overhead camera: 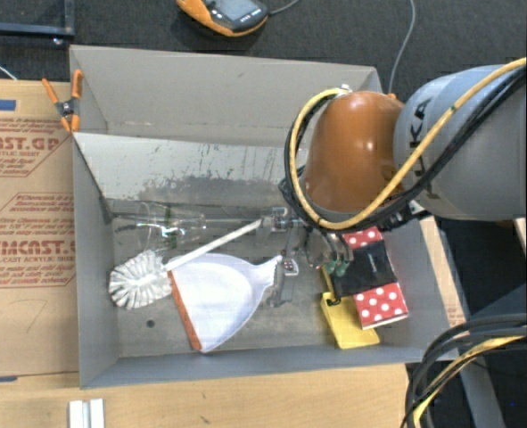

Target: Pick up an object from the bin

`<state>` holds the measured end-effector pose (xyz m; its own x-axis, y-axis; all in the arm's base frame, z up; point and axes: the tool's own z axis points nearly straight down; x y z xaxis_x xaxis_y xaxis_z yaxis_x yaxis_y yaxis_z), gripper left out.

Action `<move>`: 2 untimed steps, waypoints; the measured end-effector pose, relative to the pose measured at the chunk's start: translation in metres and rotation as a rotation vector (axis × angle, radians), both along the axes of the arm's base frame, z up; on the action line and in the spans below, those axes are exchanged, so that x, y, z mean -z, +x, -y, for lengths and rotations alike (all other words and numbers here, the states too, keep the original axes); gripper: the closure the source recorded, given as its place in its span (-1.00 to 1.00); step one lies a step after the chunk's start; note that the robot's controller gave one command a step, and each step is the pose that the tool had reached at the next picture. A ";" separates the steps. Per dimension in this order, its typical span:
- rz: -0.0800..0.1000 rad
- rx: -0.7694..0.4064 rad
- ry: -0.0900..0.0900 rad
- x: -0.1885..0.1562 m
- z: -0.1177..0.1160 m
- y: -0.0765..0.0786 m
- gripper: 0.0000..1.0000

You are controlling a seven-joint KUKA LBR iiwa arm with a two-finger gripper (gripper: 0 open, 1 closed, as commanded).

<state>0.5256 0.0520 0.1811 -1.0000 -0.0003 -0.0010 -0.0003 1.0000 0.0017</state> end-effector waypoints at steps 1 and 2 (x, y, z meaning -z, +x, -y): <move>0.000 0.000 0.000 0.000 0.000 0.000 -1.00; 0.002 0.137 0.002 0.060 0.010 -0.007 -1.00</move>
Offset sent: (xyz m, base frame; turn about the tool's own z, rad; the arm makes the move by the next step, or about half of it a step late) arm -0.0110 -0.0172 -0.0915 0.2081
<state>0.5188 0.0416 0.1211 -0.9906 0.1365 -0.0032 0.1365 0.9906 0.0034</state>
